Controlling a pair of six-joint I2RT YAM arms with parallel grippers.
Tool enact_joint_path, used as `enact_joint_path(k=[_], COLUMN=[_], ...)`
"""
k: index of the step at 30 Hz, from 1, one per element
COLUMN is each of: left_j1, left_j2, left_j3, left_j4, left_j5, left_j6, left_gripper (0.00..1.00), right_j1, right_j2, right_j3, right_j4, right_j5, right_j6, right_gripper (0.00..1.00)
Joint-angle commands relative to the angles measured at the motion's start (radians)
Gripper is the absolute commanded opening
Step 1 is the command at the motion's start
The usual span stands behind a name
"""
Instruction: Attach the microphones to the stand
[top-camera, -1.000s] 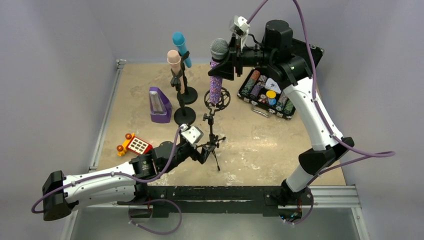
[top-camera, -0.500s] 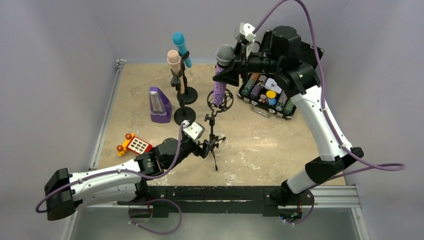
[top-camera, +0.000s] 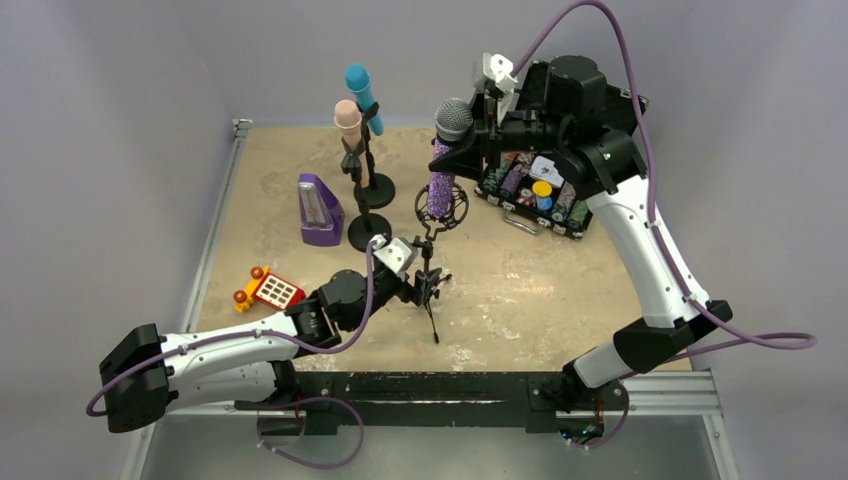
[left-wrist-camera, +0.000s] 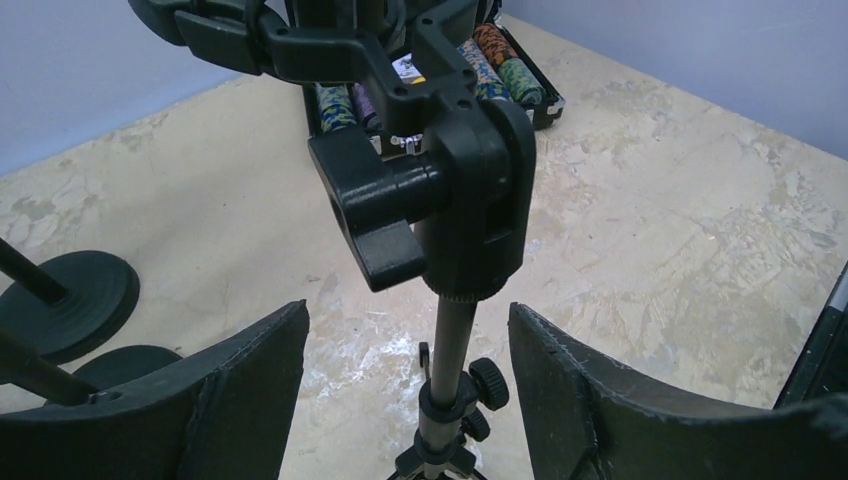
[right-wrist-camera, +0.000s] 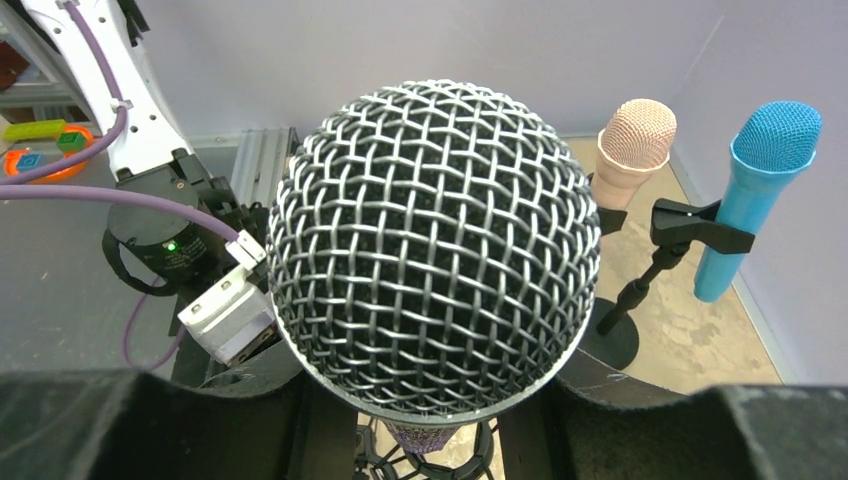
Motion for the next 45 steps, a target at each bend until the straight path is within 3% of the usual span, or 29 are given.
enact_joint_path(k=[1, 9, 45], left_j1=[0.006, 0.005, 0.006], left_j2=[0.01, -0.012, -0.122], left_j3=[-0.022, -0.062, -0.126], left_j4=[0.117, 0.126, 0.072], left_j5=[0.022, 0.05, 0.097], left_j6=[0.023, -0.002, -0.032], left_gripper=[0.76, 0.78, 0.9], right_j1=[-0.007, -0.013, -0.013], right_j2=[-0.012, 0.004, 0.026], right_j3=[0.023, 0.124, 0.089], right_j4=[-0.069, -0.127, -0.14], right_j5=[-0.046, -0.137, -0.189], right_j6=[-0.055, -0.084, -0.084], right_gripper=[0.0, 0.0, 0.0])
